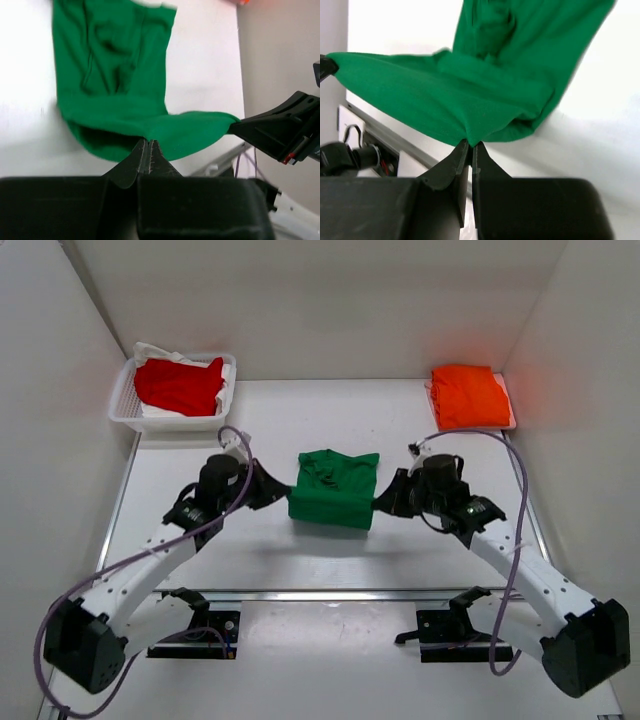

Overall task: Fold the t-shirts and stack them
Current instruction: Fold the long partially folded tshirt into a neat square

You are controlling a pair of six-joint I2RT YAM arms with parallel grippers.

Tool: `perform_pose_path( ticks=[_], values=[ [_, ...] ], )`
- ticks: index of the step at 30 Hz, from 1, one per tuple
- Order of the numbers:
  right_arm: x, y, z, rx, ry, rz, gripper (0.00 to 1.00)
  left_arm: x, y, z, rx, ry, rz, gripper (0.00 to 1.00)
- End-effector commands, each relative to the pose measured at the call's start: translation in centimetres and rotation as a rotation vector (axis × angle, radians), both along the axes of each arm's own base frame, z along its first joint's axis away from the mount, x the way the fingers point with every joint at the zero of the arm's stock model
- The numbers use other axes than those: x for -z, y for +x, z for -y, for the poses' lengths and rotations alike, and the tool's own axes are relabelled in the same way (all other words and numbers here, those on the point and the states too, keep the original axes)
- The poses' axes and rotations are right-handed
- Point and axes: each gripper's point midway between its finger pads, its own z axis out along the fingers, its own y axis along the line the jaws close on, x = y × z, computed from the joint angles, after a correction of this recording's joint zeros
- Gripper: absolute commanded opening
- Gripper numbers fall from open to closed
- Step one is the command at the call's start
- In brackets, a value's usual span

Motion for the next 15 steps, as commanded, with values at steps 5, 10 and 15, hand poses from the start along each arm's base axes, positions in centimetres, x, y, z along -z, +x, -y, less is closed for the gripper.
perform_pose_path(
  ticks=[5,10,15],
  values=[
    [-2.7,7.9,0.4,-0.027,0.015,0.112,0.00,-2.1,9.3,0.6,-0.019,0.019,0.128,0.00],
    [-1.2,12.5,0.7,0.005,0.021,0.097,0.01,-1.7,14.9,1.5,-0.033,0.016,0.144,0.00],
    [-0.2,16.6,1.2,0.015,0.000,0.100,0.00,1.0,19.3,1.0,-0.063,0.029,0.111,0.00]
  ],
)
